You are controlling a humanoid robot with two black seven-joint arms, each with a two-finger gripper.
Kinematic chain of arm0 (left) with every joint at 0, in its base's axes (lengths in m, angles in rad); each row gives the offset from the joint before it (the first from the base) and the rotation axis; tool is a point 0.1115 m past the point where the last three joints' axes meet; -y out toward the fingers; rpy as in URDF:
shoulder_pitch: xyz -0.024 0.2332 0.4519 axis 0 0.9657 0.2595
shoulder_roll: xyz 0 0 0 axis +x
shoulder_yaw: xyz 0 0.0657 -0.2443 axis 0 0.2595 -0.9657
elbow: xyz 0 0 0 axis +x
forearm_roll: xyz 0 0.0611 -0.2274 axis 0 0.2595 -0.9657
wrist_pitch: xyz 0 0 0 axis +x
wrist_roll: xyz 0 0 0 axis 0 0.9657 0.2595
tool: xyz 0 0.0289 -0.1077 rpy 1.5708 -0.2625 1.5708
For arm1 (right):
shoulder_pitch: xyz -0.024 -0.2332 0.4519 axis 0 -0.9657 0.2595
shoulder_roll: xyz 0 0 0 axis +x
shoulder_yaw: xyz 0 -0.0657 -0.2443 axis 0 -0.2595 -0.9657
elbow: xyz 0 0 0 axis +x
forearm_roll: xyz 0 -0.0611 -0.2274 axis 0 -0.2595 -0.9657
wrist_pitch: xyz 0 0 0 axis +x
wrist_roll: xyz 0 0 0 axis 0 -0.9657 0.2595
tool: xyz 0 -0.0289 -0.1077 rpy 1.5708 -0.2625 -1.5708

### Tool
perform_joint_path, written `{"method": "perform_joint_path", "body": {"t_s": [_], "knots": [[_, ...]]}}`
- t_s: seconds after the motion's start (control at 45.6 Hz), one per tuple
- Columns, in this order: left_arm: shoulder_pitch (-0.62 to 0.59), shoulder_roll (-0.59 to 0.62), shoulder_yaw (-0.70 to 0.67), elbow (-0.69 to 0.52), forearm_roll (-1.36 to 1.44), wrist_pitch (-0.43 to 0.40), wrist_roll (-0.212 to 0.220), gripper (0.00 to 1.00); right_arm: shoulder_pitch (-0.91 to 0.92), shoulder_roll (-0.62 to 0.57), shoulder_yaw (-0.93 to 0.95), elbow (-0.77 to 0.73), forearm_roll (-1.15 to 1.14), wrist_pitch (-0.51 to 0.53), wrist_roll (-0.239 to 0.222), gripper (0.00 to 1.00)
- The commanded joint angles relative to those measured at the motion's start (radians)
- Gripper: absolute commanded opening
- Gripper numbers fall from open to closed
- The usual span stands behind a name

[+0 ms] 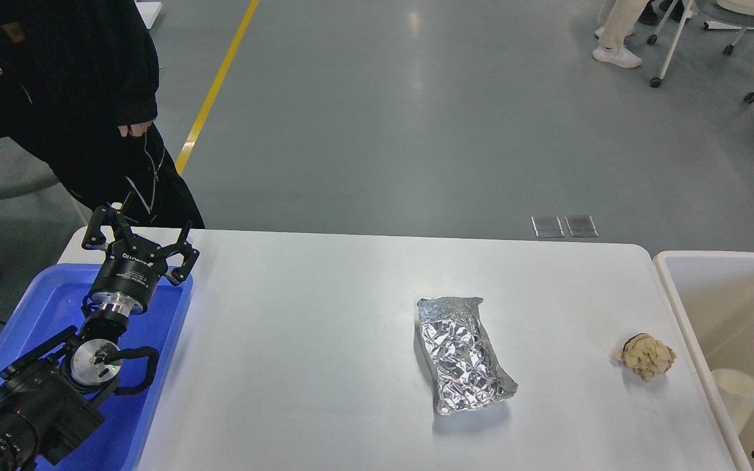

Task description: Tidy desktop

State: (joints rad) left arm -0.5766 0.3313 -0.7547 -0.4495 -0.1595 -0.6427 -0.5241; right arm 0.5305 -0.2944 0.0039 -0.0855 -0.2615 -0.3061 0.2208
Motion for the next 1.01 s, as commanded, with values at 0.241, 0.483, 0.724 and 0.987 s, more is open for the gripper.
{"method": "perform_joint_path", "body": {"t_s": [0.241, 0.483, 0.724, 0.987], "knots": [[0.0, 0.0, 0.0, 0.0, 0.0, 0.0, 0.001, 1.0, 0.088, -0.156, 0.189, 0.219, 0.001, 0.01, 0.008, 0.99], [0.0, 0.0, 0.0, 0.0, 0.0, 0.0, -0.001, 1.0, 0.187, -0.298, 0.501, 0.449, -0.001, 0.01, 0.011, 1.0], [0.0, 0.0, 0.0, 0.0, 0.0, 0.0, 0.001, 1.0, 0.243, -0.399, 0.72, 0.667, -0.001, 0.025, 0.009, 1.0], [0.0, 0.0, 0.0, 0.0, 0.0, 0.0, -0.001, 1.0, 0.24, -0.411, 0.907, 0.84, -0.015, 0.093, 0.035, 1.0]]}}
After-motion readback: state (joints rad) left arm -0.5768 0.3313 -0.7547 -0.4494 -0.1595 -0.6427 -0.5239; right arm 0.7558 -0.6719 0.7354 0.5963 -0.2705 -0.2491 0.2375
